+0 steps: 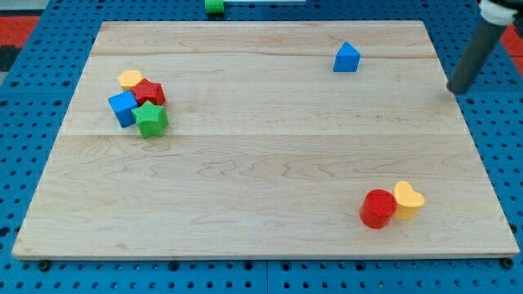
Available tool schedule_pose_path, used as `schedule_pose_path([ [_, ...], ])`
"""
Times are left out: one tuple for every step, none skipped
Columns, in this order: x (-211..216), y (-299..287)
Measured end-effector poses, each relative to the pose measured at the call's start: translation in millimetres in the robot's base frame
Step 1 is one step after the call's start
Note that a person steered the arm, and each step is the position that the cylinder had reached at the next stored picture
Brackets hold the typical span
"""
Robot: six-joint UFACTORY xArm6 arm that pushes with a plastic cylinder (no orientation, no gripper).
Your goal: Move the blue triangle slightly left side
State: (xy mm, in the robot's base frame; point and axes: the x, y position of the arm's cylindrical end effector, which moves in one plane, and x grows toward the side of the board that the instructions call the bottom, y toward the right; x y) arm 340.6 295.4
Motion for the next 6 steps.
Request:
schedule_pose_path([
  [-53, -13],
  [-70, -83],
  [-66, -170],
  [-53, -187],
  [-51, -187],
  [-49, -210],
])
